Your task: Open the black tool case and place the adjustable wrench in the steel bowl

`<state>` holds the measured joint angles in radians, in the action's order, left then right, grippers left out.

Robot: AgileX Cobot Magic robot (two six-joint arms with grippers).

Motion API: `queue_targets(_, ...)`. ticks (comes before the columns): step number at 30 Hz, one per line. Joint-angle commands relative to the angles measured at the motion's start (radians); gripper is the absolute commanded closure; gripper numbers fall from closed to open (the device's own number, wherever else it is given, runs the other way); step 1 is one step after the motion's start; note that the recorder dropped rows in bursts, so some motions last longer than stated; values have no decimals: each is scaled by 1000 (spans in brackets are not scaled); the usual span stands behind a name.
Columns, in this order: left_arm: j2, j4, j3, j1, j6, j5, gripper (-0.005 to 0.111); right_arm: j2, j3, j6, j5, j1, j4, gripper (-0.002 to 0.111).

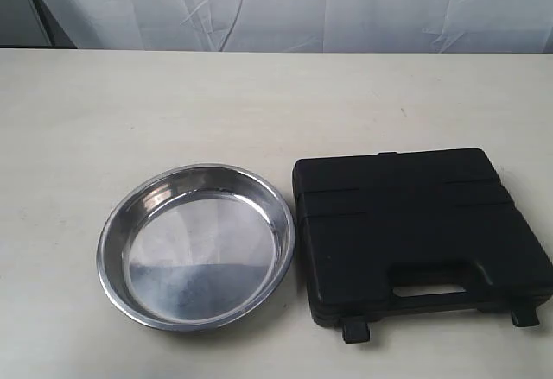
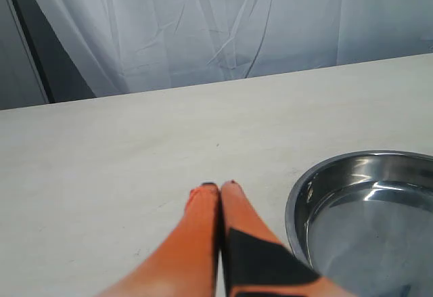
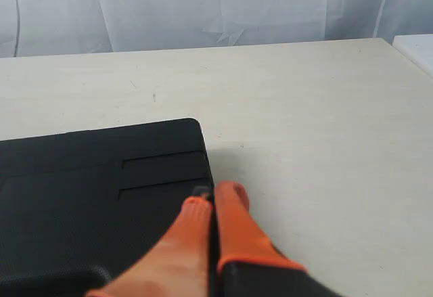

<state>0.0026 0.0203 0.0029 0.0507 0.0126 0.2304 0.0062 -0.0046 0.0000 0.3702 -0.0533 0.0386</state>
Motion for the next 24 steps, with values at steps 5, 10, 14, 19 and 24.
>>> queue_targets(5, -3, -11, -3, 1, -2, 2, 107, -6, 5, 0, -14, -5, 5, 109)
queue_targets(10, -3, -11, -3, 1, -2, 2, 107, -6, 5, 0, -14, -5, 5, 109)
queue_targets(14, -3, -11, -3, 1, -2, 2, 107, -6, 5, 0, -91, -5, -11, 109)
queue_targets(19, -3, -11, -3, 1, -2, 2, 107, -6, 5, 0, -326, -5, 37, 109)
queue_targets(24, -3, -11, -3, 1, -2, 2, 107, -6, 5, 82, -514, -5, 368, 109)
